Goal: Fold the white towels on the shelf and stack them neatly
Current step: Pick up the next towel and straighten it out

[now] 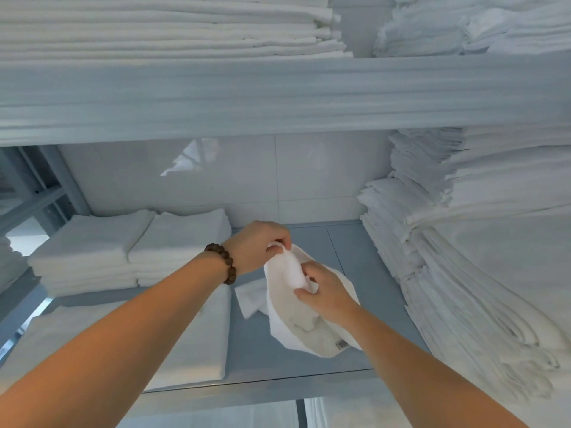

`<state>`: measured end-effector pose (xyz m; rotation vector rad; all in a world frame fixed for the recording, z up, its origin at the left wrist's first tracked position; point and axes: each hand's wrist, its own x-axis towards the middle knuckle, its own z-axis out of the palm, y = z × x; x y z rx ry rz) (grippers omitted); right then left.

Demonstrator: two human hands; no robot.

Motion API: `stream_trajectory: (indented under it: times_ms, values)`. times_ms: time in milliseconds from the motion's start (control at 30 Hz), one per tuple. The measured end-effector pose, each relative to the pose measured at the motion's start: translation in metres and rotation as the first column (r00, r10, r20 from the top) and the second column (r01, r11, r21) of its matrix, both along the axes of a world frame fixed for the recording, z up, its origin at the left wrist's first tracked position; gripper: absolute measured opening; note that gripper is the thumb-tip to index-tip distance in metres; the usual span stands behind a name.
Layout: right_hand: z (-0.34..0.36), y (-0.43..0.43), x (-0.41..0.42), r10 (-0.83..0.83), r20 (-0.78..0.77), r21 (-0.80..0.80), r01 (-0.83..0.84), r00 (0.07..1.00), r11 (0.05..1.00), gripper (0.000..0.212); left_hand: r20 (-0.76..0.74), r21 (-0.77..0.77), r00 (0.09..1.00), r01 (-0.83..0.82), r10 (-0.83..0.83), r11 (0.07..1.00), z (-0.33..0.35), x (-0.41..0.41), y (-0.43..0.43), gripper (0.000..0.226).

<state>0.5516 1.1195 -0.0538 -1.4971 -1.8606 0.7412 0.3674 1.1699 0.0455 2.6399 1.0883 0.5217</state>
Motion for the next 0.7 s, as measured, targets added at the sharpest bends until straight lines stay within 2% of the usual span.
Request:
stream_trajectory:
  times_ms: [133,233,300,367,433,500,567,633,700]
  values:
    - [0.001,-0.007,-0.011,0.031,-0.103,-0.081,-0.039,0.994,0.996,0.016,-0.118,0.07,0.993,0.023,-0.014,0.997,0.001,-0.009,0.001,0.018]
    - [0.002,-0.011,-0.01,0.071,0.014,-0.04,-0.07,0.997,0.997,0.011,-0.16,0.159,0.987,0.036,-0.01,0.987,-0.003,-0.013,-0.001,0.021]
    - [0.0,-0.012,-0.005,0.025,0.163,0.114,-0.044,0.986,0.992,0.022,-0.174,0.233,0.984,0.069,-0.028,0.97,-0.004,-0.016,-0.002,0.023]
    - [-0.002,-0.011,0.0,-0.168,0.341,0.394,0.021,0.925,0.919,0.016,-0.179,0.349,0.981,0.127,-0.067,0.929,-0.005,-0.021,-0.002,0.025]
    - [-0.002,-0.011,0.001,-0.343,0.388,0.588,0.056,0.856,0.807,0.02,-0.186,0.455,0.978,0.169,-0.093,0.874,-0.007,-0.024,-0.002,0.033]
    - [-0.002,-0.012,0.002,-0.357,0.376,0.63,0.046,0.855,0.775,0.018,-0.182,0.514,0.977,0.189,-0.109,0.837,-0.006,-0.025,-0.004,0.039]
    - [-0.007,-0.014,0.006,-0.263,0.315,0.581,0.033,0.912,0.813,0.032,-0.165,0.566,0.979,0.196,-0.124,0.8,-0.001,-0.026,-0.005,0.032]
    - [-0.014,-0.016,0.014,-0.145,0.328,0.43,-0.01,0.934,0.903,0.044,-0.157,0.608,0.979,0.198,-0.128,0.769,0.007,-0.03,-0.005,0.026]
    - [-0.024,-0.016,0.023,-0.105,0.521,0.288,-0.059,0.847,0.956,0.045,-0.162,0.635,0.978,0.203,-0.128,0.745,0.014,-0.034,-0.004,0.025]
